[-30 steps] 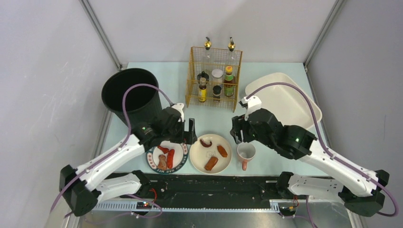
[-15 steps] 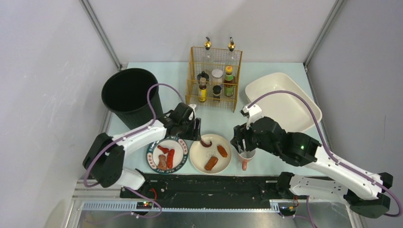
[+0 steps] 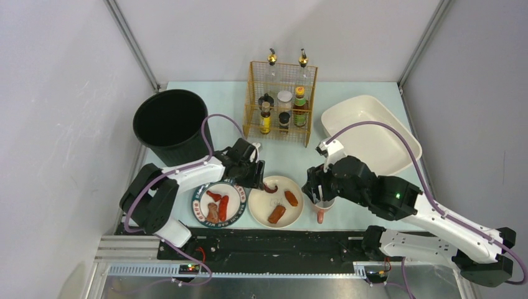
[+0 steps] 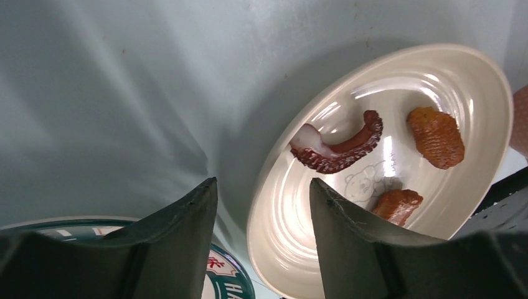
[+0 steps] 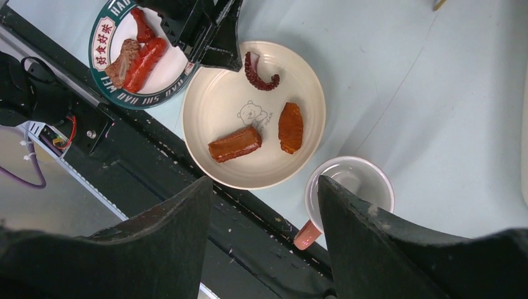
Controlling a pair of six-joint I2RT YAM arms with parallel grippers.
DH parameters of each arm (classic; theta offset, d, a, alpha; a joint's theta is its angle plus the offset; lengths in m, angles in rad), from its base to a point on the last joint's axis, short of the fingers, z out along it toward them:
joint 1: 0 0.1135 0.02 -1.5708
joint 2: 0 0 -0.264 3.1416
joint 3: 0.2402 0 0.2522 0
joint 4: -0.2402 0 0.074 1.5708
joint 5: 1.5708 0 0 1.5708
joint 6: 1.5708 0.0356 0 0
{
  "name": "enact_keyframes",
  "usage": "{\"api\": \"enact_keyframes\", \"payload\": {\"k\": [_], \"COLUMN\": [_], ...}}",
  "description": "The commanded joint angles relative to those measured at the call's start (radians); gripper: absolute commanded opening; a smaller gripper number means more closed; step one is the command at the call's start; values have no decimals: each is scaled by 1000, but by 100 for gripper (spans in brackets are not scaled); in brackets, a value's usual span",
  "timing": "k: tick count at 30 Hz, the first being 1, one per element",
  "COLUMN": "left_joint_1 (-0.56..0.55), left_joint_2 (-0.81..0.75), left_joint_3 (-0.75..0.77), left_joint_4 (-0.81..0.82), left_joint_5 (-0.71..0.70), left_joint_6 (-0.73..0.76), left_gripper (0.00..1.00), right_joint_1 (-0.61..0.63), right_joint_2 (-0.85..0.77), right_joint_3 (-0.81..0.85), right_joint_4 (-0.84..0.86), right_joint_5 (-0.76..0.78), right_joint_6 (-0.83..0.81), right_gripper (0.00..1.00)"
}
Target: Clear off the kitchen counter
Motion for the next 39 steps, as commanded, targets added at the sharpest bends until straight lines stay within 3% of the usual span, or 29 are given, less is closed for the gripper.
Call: {"api": "enact_keyframes", "payload": {"k": [1,17,24,30,39], "left_joint_1": [12,22,41,64,91], "left_joint_2": [-8,-23,0,-42,-273], "left_joint_3": [-34,-129,-145,-159,-134], "left_joint_4": [44,107,145,154,100], "left_joint_5": [28,64,97,104,138], "left_joint_6": [23,-19,-37,-59,-122], "left_gripper": [60,27,2,0,0], "right_joint_1": [9,35,43,45,44], "right_joint_2": [-3,15,18,6,-18], "right_joint_3": [-9,-10,-10,-8,-9], "right_joint_4": [29,32,29,20,19], "right_joint_5": [-7,1,15,38,66], "right_joint_6": [11,34,43,41,25], "right_gripper": [66,66,66,66,66]}}
